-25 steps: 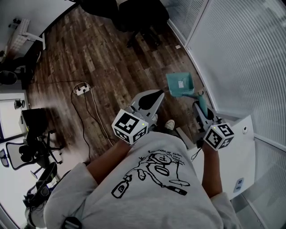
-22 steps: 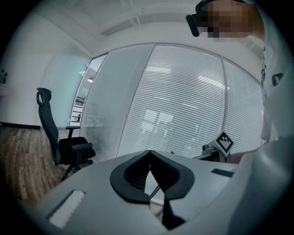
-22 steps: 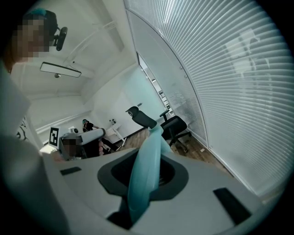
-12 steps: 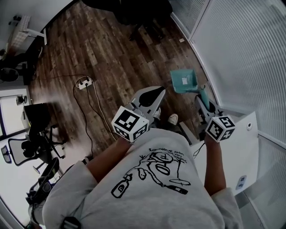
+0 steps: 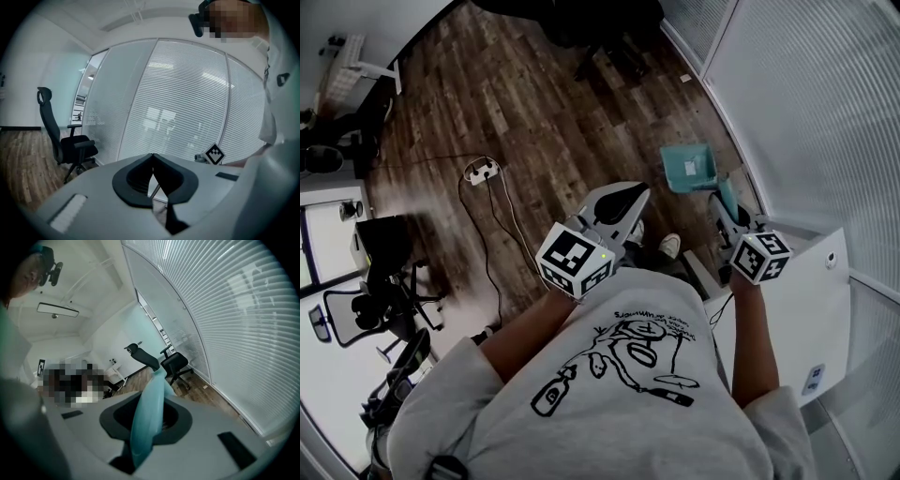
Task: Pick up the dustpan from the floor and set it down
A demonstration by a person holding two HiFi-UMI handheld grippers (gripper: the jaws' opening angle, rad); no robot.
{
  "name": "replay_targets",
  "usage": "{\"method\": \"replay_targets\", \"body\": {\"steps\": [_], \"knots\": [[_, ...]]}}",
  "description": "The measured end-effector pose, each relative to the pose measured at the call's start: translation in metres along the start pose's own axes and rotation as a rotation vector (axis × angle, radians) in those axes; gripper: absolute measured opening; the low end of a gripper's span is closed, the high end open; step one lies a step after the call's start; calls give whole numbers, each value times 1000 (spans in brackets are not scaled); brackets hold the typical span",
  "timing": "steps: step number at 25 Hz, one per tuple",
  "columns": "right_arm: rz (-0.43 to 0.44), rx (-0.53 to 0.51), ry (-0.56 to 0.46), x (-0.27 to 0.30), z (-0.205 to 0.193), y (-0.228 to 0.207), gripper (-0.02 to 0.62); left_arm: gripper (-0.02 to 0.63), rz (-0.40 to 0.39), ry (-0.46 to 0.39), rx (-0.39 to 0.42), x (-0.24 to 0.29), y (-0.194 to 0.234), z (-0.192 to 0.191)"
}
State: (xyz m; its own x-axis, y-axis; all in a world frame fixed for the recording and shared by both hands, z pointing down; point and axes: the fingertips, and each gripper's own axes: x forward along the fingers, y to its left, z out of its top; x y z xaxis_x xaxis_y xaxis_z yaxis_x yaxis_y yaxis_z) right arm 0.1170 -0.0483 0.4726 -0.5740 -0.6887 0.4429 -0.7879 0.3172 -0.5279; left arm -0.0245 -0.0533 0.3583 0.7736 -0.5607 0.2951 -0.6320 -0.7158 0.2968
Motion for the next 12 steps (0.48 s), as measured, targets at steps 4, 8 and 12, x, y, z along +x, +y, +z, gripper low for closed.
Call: {"method": "replay_targets", "body": {"steps": [4,8,12], "knots": [[-4,5,1,4,-9,-9,43,2,-2,7,-1,0,-2,-4],[-12,7,9,9,-18,-19,43,2,-4,14,0,-1,-3,-10],[-16,12,15,19,-27,-30,43,2,-4,25,4,1,-2,-16]]}}
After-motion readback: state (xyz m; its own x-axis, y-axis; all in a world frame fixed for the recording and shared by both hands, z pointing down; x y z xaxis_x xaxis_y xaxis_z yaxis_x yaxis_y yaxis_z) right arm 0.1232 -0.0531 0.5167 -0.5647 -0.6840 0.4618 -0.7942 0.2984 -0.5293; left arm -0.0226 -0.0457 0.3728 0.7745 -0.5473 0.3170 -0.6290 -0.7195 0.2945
